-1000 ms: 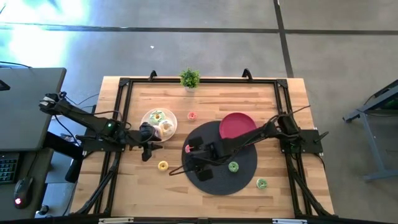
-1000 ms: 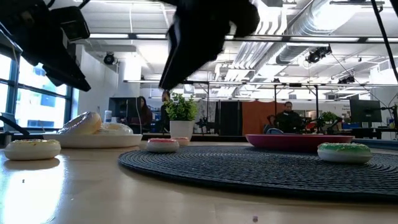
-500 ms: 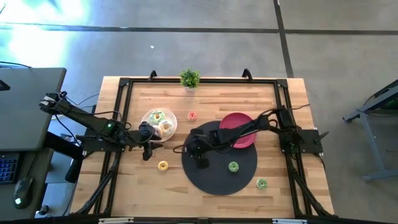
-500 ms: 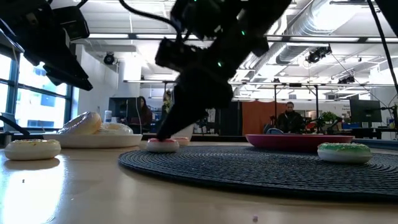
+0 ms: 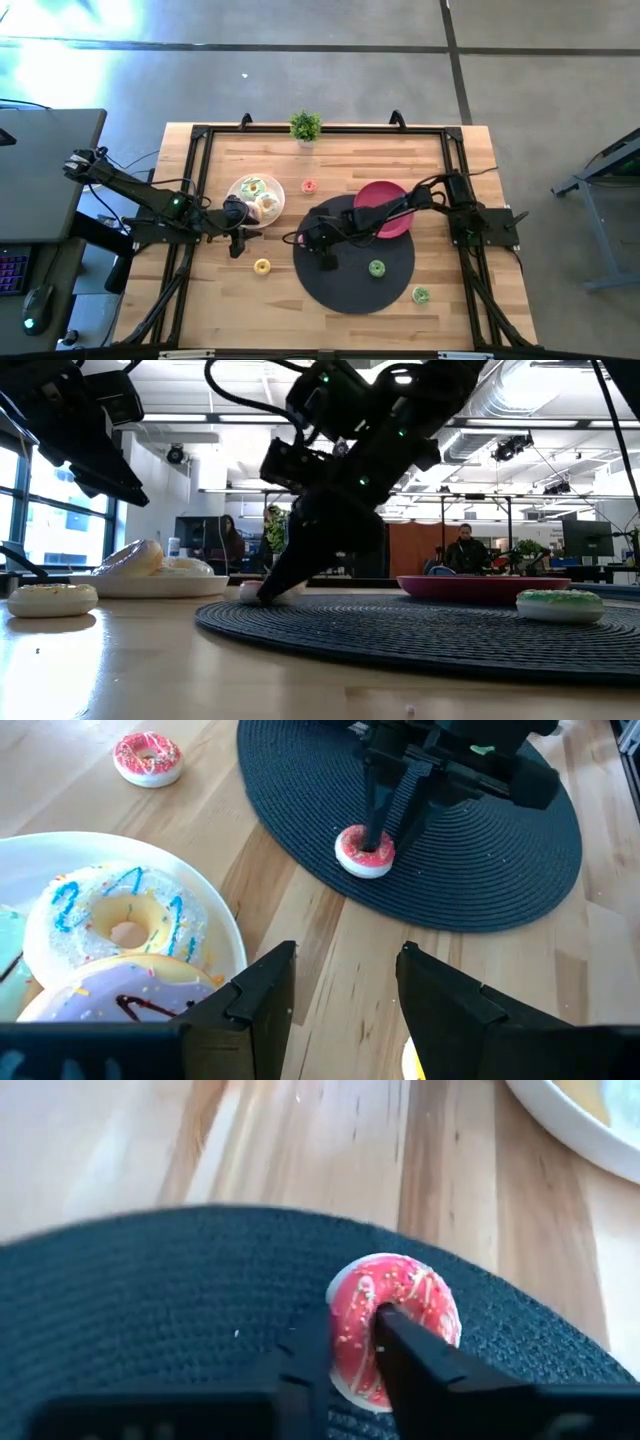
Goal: Pick & Place donuts
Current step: Put the bottom small pink donut onto the red plate
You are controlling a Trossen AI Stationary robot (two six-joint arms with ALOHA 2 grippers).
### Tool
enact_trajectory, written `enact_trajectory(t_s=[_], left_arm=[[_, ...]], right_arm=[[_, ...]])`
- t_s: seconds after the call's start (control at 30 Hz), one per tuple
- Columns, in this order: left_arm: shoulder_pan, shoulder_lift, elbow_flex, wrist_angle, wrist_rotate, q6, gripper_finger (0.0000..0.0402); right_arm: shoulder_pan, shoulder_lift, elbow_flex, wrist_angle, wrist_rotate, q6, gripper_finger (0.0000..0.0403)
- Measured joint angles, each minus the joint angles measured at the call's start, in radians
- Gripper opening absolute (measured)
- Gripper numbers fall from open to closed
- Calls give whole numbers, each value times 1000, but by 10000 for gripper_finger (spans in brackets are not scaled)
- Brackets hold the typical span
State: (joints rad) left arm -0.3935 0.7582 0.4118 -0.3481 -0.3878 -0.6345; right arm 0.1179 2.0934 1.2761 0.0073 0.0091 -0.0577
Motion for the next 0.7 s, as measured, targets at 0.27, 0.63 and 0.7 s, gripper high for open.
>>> enact_trajectory(t_s=[0.27, 0.63, 0.7], left_arm=[[0, 0, 0, -1, 0, -2, 168], [0, 0, 1, -2, -16, -2, 168], [0, 0, 1, 1, -16, -2, 168]], right_arm=[[6, -43, 106, -202, 86, 19, 26], [8, -270, 76, -897, 484, 266, 16], [8, -322, -8, -919, 510, 356, 19]])
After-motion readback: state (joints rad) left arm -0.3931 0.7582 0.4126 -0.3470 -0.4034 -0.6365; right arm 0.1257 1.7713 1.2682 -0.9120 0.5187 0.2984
